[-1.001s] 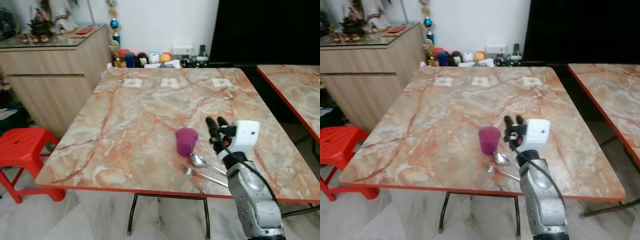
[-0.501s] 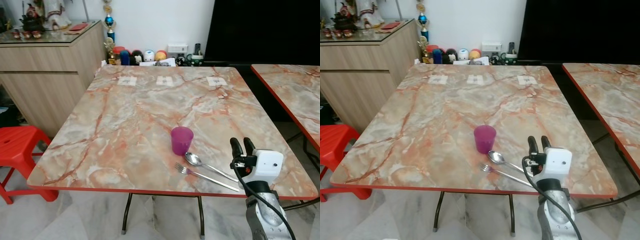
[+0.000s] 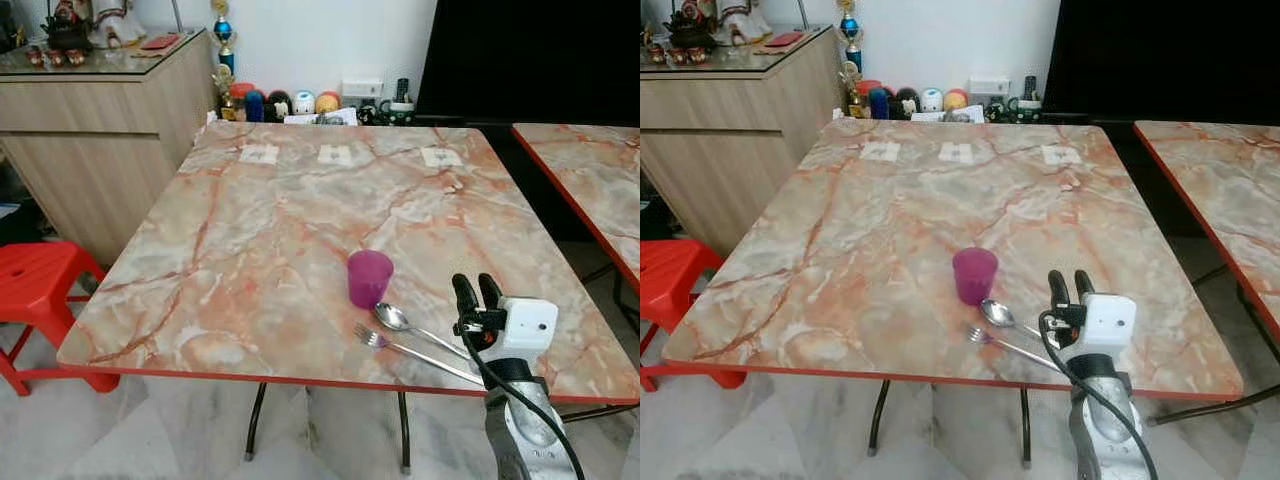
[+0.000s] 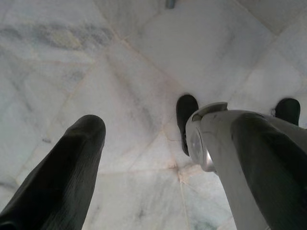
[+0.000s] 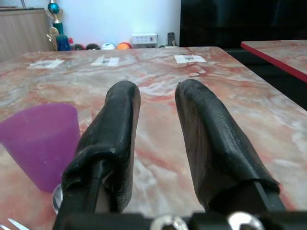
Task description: Setting the table
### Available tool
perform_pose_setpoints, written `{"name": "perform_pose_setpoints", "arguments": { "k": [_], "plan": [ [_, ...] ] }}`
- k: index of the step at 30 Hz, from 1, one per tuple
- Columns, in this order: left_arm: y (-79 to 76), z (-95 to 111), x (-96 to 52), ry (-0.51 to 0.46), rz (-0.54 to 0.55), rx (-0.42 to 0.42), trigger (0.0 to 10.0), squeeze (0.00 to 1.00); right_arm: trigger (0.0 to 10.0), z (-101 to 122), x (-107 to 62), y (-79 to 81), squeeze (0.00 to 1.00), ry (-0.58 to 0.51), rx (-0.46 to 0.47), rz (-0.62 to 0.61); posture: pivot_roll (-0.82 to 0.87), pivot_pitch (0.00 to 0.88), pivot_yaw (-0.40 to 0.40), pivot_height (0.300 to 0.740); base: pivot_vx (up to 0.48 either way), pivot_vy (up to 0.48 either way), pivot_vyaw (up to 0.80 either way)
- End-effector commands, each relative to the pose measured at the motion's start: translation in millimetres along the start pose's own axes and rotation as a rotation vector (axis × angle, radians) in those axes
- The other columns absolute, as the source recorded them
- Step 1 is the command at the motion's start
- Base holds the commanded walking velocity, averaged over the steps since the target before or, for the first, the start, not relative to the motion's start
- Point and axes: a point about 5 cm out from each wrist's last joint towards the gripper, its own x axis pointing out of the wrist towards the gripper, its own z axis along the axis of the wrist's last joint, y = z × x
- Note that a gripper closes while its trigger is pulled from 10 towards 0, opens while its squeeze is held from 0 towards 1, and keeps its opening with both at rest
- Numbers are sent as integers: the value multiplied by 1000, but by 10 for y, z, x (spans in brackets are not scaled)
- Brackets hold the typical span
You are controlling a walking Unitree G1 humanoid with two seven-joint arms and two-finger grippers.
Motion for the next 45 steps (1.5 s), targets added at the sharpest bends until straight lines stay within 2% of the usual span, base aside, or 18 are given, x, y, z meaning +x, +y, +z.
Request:
{"name": "perform_pose_setpoints", "arguments": {
  "k": [1, 7, 16, 30, 34, 36, 39, 45],
  "plan": [
    [19, -41, -11, 6, 8, -14, 10000, 0, 10000, 19, 22, -12, 0, -12, 8, -6, 79, 57, -11, 740, 0, 0, 0],
    [45, -102, -28, 15, 10, -16, 10000, 0, 10000, 166, 77, -3, 0, -88, 17, -49, 77, 48, -10, 740, 0, 0, 0],
    [50, -108, -32, 11, 8, -15, 10000, 0, 10000, 175, 88, 65, 0, -92, 25, -33, 80, 58, -12, 740, 0, 0, 0],
    [-35, -152, -37, 15, -4, -19, 10000, 0, 10000, 189, 91, 21, 0, -85, 9, -41, 70, 96, -20, 740, 190, 0, 0],
    [-32, -154, -37, 17, -3, -19, 10000, 0, 10000, 175, 87, 54, 0, -61, 7, 20, 65, 100, -21, 740, 60, 0, 0],
    [-30, -143, -35, 13, -7, -18, 10000, 0, 10000, 207, 84, 14, 0, -71, -42, 44, 56, 103, -21, 740, 0, 0, 0],
    [-33, -117, -28, 9, -11, -14, 10000, 0, 10000, 247, 103, -111, 0, -80, -53, 1, 51, 104, -21, 740, 0, 0, 0],
    [-58, -58, -13, -5, -17, -13, 10000, 0, 10000, 272, 104, -89, 0, -90, -46, 6, 49, 104, -21, 740, 0, 0, 0]
  ]
}}
